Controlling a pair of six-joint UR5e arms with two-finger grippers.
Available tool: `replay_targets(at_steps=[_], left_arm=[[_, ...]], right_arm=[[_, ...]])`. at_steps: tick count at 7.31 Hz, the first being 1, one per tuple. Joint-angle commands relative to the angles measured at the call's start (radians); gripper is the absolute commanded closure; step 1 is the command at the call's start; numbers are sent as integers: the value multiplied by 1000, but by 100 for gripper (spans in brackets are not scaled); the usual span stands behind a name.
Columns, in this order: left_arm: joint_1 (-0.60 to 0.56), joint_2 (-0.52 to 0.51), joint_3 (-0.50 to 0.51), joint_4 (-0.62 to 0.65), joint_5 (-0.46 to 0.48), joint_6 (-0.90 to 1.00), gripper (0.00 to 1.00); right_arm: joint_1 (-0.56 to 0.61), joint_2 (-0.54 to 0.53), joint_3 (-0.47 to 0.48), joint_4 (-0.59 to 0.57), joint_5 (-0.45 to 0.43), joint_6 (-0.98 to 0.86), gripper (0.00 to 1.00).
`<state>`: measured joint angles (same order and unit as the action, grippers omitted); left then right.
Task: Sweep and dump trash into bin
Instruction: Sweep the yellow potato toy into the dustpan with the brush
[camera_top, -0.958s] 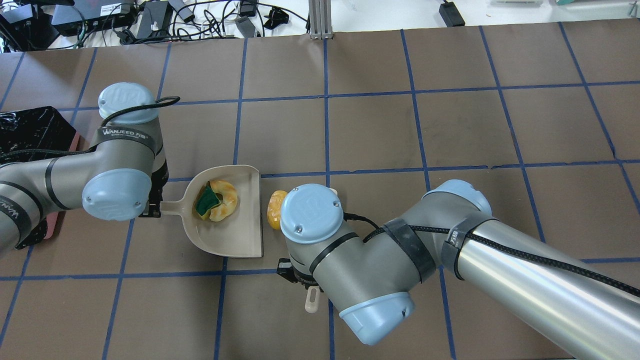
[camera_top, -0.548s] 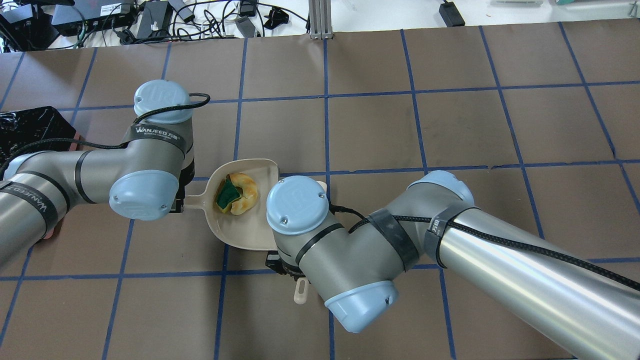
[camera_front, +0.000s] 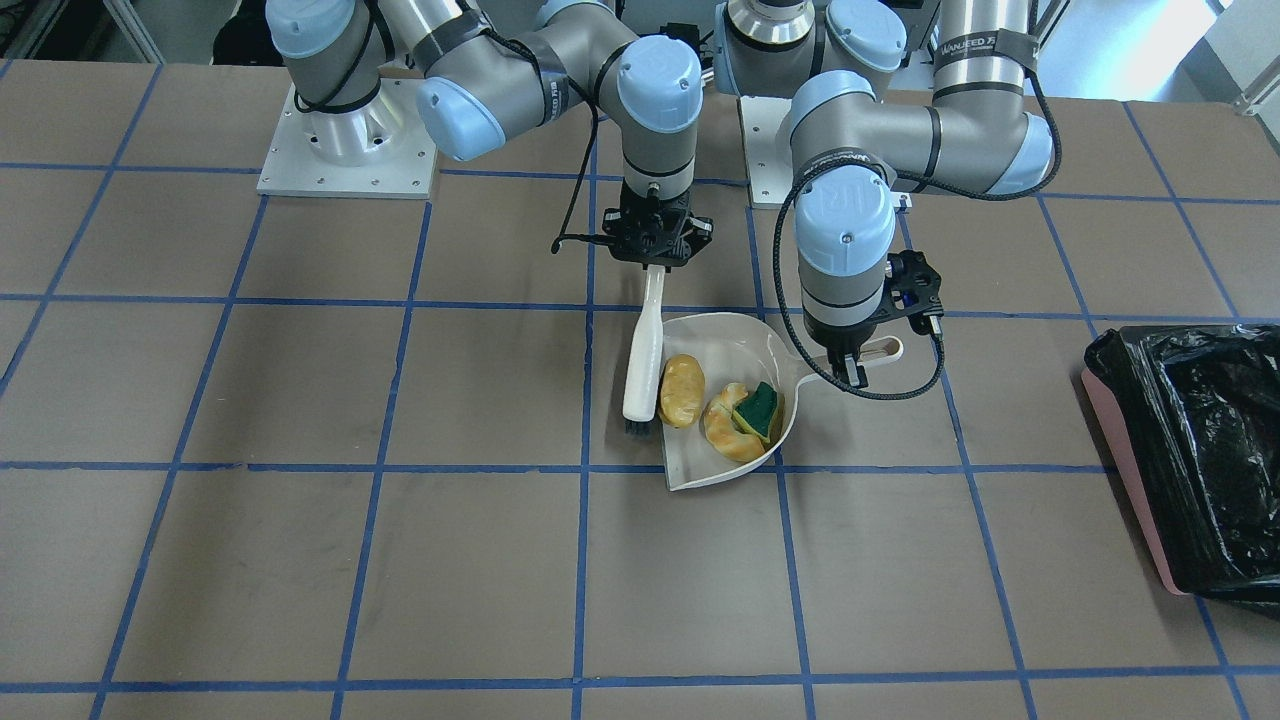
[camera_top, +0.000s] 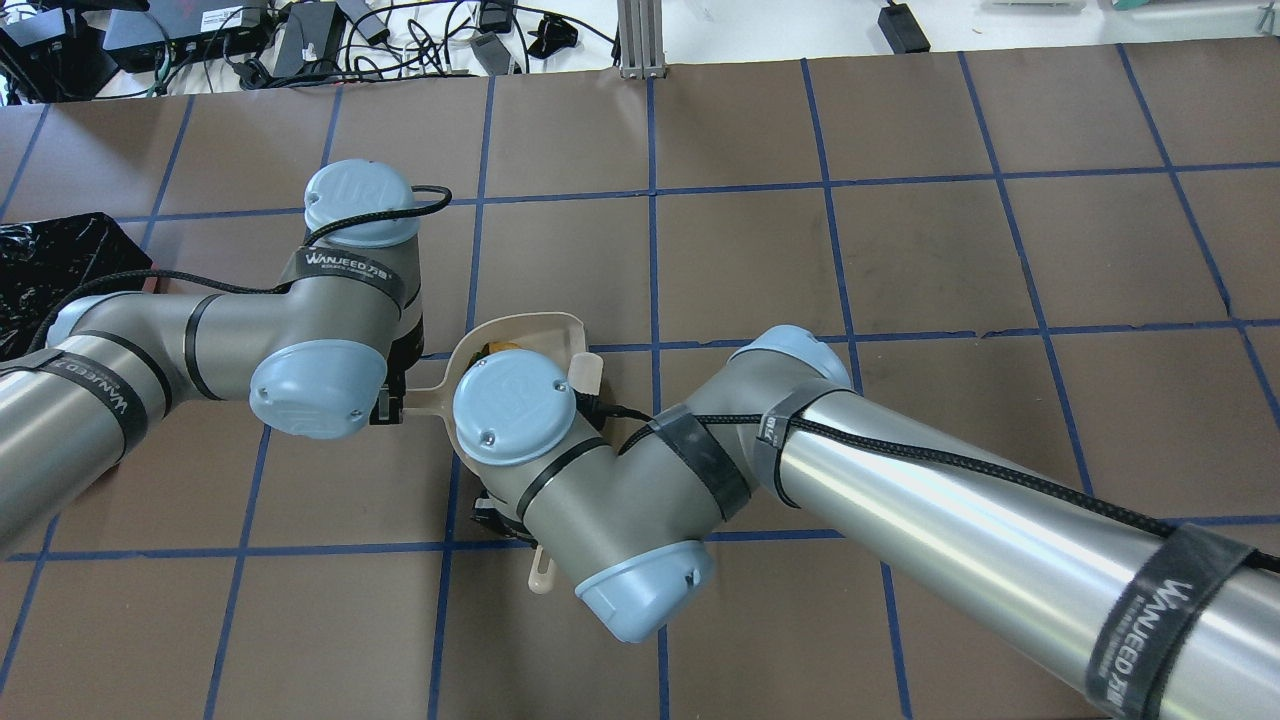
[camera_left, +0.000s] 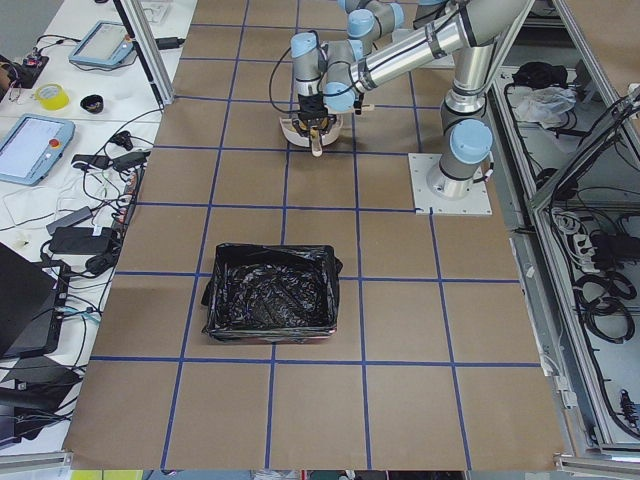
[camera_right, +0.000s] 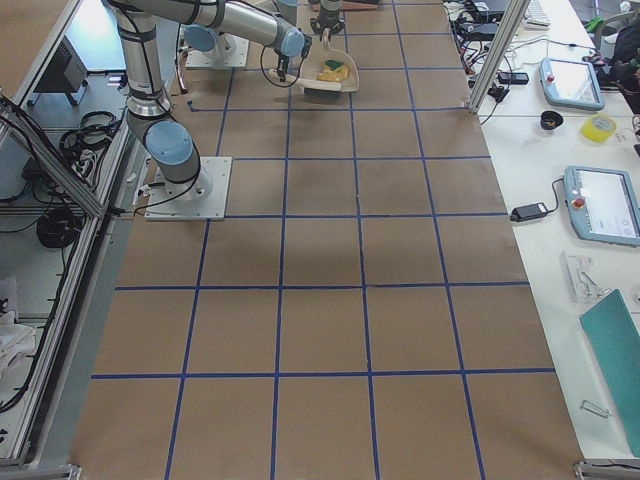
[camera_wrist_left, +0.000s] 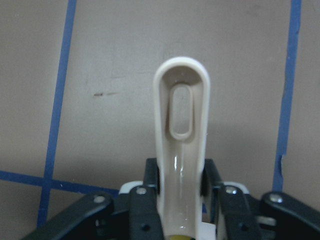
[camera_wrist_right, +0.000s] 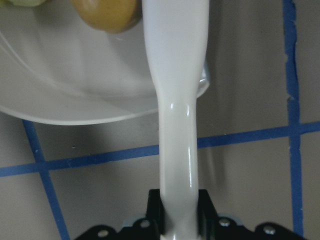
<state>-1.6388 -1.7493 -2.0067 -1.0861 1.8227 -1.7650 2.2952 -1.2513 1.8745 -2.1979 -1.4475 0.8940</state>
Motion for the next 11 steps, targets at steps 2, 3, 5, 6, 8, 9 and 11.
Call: replay_targets(at_steps=[2, 3, 5, 6, 8, 9, 11], left_arm=[[2, -6, 69, 6, -185, 140, 100], [11, -10, 81, 9, -204, 166, 100], [57, -10, 85, 9, -252, 235, 100], [62, -13, 85, 9, -266, 251, 100], [94, -15, 98, -14, -272, 272, 100], [99, -15, 105, -43, -270, 282, 100], [105, -13, 117, -60, -272, 286, 100]], right_arm=[[17, -9, -43, 68, -22, -30, 100], [6, -37, -48, 120, -68, -71, 100], [3, -91, -44, 214, -79, -89, 100], [3, -121, -48, 249, -91, -92, 100], [3, -187, -55, 329, -97, -92, 100], [1, -201, -57, 339, -129, -93, 100], [-6, -209, -55, 360, -174, -119, 100]])
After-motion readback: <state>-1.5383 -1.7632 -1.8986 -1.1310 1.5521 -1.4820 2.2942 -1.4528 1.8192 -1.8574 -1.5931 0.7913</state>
